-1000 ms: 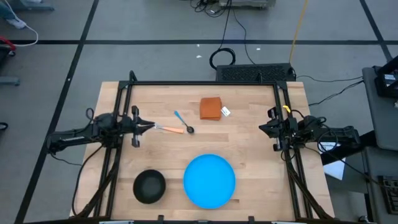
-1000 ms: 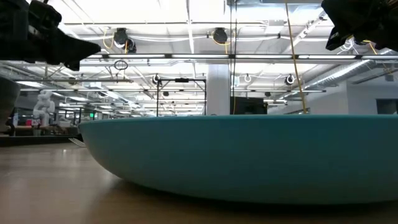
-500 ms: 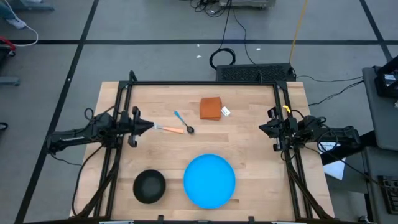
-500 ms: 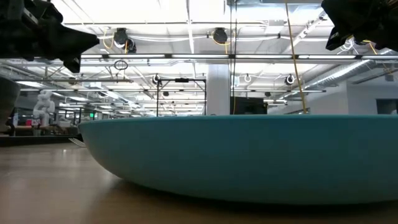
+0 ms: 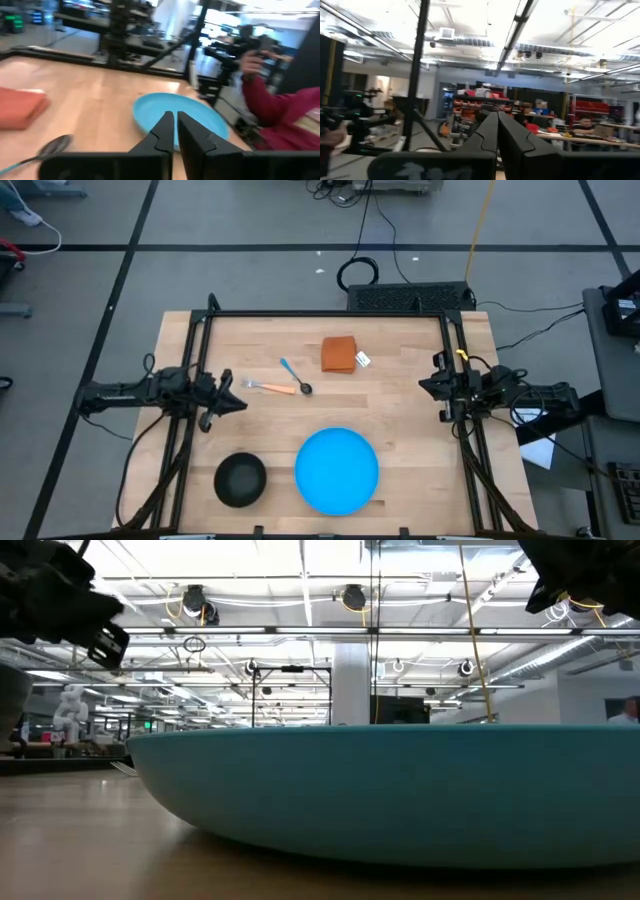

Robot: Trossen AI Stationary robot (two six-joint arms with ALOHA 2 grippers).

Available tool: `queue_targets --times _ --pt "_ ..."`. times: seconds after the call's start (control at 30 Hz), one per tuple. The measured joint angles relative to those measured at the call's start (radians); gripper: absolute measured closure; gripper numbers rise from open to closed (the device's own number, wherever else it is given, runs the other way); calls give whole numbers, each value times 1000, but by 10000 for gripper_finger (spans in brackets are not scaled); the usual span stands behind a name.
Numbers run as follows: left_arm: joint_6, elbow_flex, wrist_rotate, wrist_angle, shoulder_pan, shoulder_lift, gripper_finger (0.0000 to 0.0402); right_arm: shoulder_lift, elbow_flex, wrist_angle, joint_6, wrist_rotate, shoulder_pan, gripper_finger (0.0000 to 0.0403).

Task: Set table place
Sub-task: Put the black bowl on top of the blue plate

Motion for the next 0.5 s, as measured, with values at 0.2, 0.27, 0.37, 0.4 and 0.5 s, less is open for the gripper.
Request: queue_targets --times 0.2,0.27,0.37,0.4,0.5 --pt "31 43 -8 18 -119 25 398 39 0 -3 -15 144 0 403" --pt "41 71 -51 19 -159 60 399 55 0 -4 -14 183 0 403" --pt "73 133 -149 -13 -224 136 399 79 0 -3 -14 191 0 403" --pt "92 160 -189 -21 -247 168 399 86 0 -5 -14 191 0 403" --pt "147 251 -325 -50 -323 276 400 101 0 -4 -14 192 0 403"
